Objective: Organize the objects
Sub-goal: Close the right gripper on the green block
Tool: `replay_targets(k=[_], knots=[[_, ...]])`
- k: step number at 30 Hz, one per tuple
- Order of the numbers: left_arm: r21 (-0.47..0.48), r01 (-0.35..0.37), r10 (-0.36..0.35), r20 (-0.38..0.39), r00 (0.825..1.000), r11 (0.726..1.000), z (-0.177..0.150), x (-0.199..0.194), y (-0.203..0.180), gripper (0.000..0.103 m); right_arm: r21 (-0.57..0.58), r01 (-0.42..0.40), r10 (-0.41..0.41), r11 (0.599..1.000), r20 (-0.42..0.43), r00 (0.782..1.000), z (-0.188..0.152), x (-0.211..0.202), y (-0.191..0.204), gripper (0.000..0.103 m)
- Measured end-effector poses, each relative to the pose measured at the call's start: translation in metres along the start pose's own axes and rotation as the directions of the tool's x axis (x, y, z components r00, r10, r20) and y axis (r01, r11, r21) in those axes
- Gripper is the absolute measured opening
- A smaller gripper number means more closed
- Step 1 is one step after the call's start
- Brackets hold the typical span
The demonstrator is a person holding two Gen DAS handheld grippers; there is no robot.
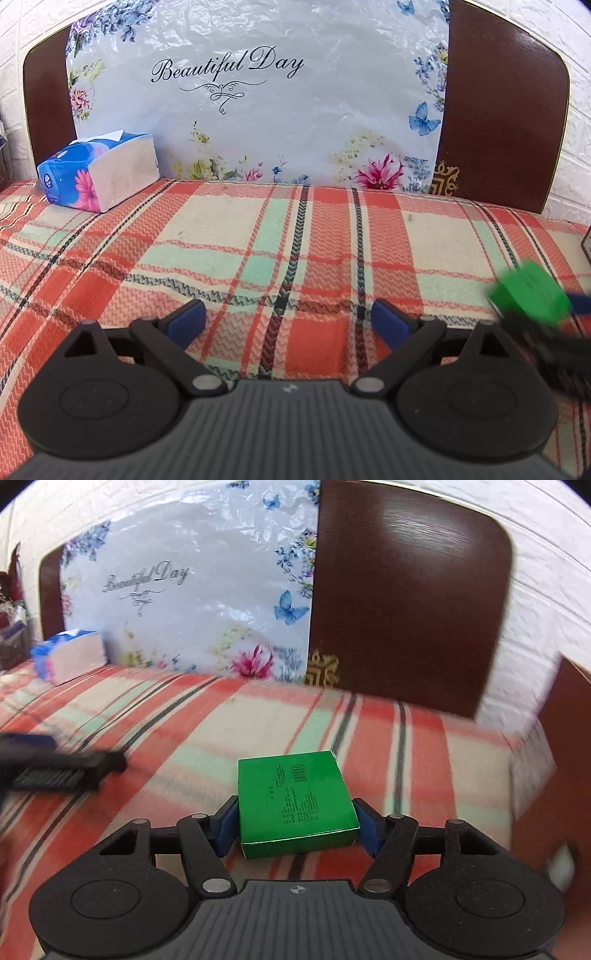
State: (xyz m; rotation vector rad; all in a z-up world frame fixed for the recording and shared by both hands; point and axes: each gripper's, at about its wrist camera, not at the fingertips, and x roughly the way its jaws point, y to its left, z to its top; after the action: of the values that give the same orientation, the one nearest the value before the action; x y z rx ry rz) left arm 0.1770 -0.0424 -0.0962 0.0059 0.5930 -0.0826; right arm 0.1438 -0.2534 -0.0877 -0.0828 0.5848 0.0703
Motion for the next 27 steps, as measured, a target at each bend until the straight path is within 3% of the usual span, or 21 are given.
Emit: replay_targets(k=[6,8,11,13,15,17,19,22,27], knots=[[0.023,-0.015,0.015,-0.006,1.000,1.000,0.000,0.001,-0.004,0.098,0.001,0.033,-0.033,0.999,-0.042,0.999,-0.060,-0.091,-0.012,0.061],[0.033,-0.018,0.019,-0.005,1.000,0.999,0.000,-0.001,-0.005,0.098,0.017,0.092,-0.091,0.996,-0.054,0.994,-0.082,-0.124,-0.026,0.061],[0.061,-0.036,0.037,-0.014,0.999,0.998,-0.003,-0.007,-0.012,0.098,0.135,0.209,-0.200,0.968,-0.077,0.977,-0.112,-0.168,-0.055,0.061],[0.079,-0.047,0.051,-0.042,0.998,0.996,-0.007,-0.018,-0.022,0.098,0.209,0.260,-0.247,0.943,-0.085,0.965,-0.127,-0.190,-0.069,0.073],[0.078,0.038,-0.032,-0.085,0.996,0.996,-0.017,-0.038,-0.037,0.097,0.237,0.273,-0.261,0.932,-0.083,0.962,-0.138,-0.204,-0.073,0.078],[0.097,0.152,-0.140,-0.116,0.983,0.984,-0.031,-0.066,-0.062,0.095,0.234,0.273,-0.263,0.933,-0.075,0.962,-0.141,-0.209,-0.072,0.079],[0.082,0.282,-0.265,-0.171,0.949,0.956,-0.042,-0.095,-0.088,0.092,0.214,0.278,-0.269,0.936,-0.070,0.961,-0.144,-0.209,-0.069,0.082],[0.033,0.468,-0.442,-0.277,0.853,0.883,-0.048,-0.129,-0.126,0.091,0.210,0.268,-0.261,0.940,-0.064,0.963,-0.144,-0.210,-0.070,0.083],[0.006,0.606,-0.561,-0.373,0.739,0.795,-0.052,-0.159,-0.177,0.090,0.246,0.235,-0.226,0.941,-0.063,0.972,-0.143,-0.214,-0.081,0.084]])
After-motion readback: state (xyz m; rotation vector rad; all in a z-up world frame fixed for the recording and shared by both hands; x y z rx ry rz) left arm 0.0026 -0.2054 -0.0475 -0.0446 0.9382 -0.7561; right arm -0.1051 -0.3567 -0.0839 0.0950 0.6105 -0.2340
